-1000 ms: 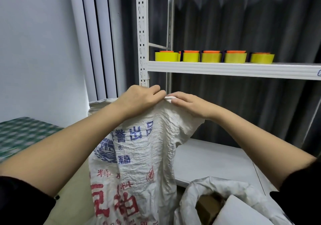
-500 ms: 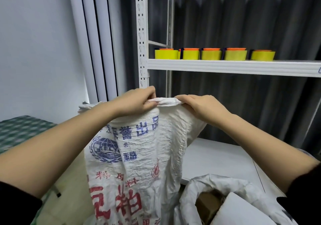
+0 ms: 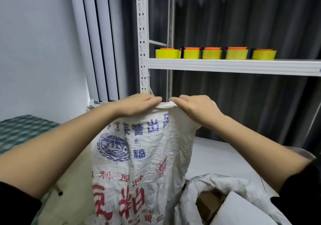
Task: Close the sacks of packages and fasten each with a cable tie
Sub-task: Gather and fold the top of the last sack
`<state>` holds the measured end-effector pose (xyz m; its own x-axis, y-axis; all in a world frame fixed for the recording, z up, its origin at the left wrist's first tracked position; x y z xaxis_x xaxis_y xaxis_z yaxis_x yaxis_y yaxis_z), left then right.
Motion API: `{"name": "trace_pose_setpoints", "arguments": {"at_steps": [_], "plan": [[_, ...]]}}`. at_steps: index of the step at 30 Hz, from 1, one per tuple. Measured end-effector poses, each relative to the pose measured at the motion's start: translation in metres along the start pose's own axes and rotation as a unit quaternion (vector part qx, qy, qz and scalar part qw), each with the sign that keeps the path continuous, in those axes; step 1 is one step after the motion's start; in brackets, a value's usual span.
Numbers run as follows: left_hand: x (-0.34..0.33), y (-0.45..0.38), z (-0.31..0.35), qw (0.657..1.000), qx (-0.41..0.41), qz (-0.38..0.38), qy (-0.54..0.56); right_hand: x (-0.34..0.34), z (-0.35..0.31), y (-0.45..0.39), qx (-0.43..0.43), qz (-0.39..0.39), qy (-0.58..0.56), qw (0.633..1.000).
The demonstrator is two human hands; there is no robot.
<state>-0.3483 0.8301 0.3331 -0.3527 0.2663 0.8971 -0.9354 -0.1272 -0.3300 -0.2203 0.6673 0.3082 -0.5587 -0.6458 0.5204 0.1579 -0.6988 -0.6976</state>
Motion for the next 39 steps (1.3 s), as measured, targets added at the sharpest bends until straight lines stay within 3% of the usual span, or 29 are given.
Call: {"name": "trace_pose_setpoints", "arguments": {"at_steps": [2, 4, 6, 7, 10, 11, 13, 15, 17, 20, 23, 25, 27, 29, 31, 35, 37, 38, 39], "plan": [[-0.001, 0.004, -0.003, 0.997, -0.009, -0.052, 0.059, -0.001, -0.001, 0.009, 0.025, 0.064, 0.043, 0.997], [-0.003, 0.007, -0.003, 0.997, -0.016, -0.041, 0.06, -0.005, 0.002, 0.012, 0.014, 0.082, 0.037, 0.996], [-0.005, 0.009, -0.002, 0.999, -0.043, 0.003, -0.011, -0.007, 0.002, 0.012, -0.018, 0.027, -0.033, 0.999], [-0.007, 0.009, 0.0, 0.993, -0.059, 0.025, -0.098, -0.007, 0.003, 0.01, -0.058, -0.032, -0.085, 0.994], [-0.013, 0.011, 0.005, 0.912, -0.15, 0.14, -0.355, -0.004, 0.002, 0.0, -0.138, -0.18, -0.255, 0.94], [-0.017, 0.012, 0.006, 0.875, -0.197, 0.173, -0.407, -0.003, -0.002, -0.005, -0.149, -0.195, -0.315, 0.917], [-0.019, 0.014, 0.009, 0.843, -0.236, 0.211, -0.436, -0.001, -0.008, -0.015, -0.142, -0.202, -0.367, 0.897], [-0.02, 0.009, 0.008, 0.876, -0.211, 0.206, -0.382, -0.004, -0.012, -0.018, -0.126, -0.219, -0.314, 0.915], [-0.015, 0.008, 0.004, 0.925, -0.123, 0.146, -0.329, -0.007, -0.013, -0.014, -0.111, -0.207, -0.226, 0.945], [-0.011, 0.009, -0.01, 0.968, -0.06, 0.038, -0.242, -0.012, -0.013, -0.003, -0.03, -0.09, -0.074, 0.993], [-0.018, 0.018, -0.022, 0.989, -0.055, -0.041, -0.132, -0.017, -0.011, 0.011, 0.025, -0.002, -0.023, 0.999], [-0.021, 0.026, -0.027, 0.994, -0.054, -0.037, -0.091, -0.018, -0.006, 0.017, 0.022, 0.022, -0.028, 0.999], [-0.019, 0.029, -0.03, 0.991, -0.042, -0.028, -0.125, -0.018, -0.004, 0.022, 0.022, 0.03, -0.021, 0.999], [-0.01, 0.028, -0.029, 0.954, -0.077, 0.01, -0.289, -0.019, -0.004, 0.021, 0.027, 0.024, -0.02, 0.999], [-0.003, 0.026, -0.028, 0.874, -0.181, 0.121, -0.435, -0.019, -0.005, 0.015, -0.002, -0.01, -0.056, 0.998], [-0.008, 0.028, -0.027, 0.786, -0.292, 0.27, -0.474, -0.011, -0.015, -0.004, -0.102, -0.162, -0.23, 0.954], [-0.01, 0.028, -0.017, 0.776, -0.298, 0.266, -0.488, -0.008, -0.024, -0.015, -0.113, -0.176, -0.277, 0.938], [-0.011, 0.027, -0.014, 0.79, -0.292, 0.248, -0.479, -0.008, -0.029, -0.018, -0.101, -0.175, -0.259, 0.945], [-0.012, 0.025, -0.015, 0.828, -0.258, 0.216, -0.448, -0.008, -0.034, -0.02, -0.088, -0.166, -0.223, 0.956]]}}
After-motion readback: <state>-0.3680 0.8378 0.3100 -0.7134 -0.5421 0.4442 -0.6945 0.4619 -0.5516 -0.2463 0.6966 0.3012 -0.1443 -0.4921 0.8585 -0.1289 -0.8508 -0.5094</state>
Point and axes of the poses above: each hand's wrist, its own y-axis away from the middle knuckle, its own x-axis out of the back of the hand, z = x × y, the point moved 2 cm from there along -y, towards the middle knuckle, and after that the axes turned 7 degrees about z, right-handed, at the moved point
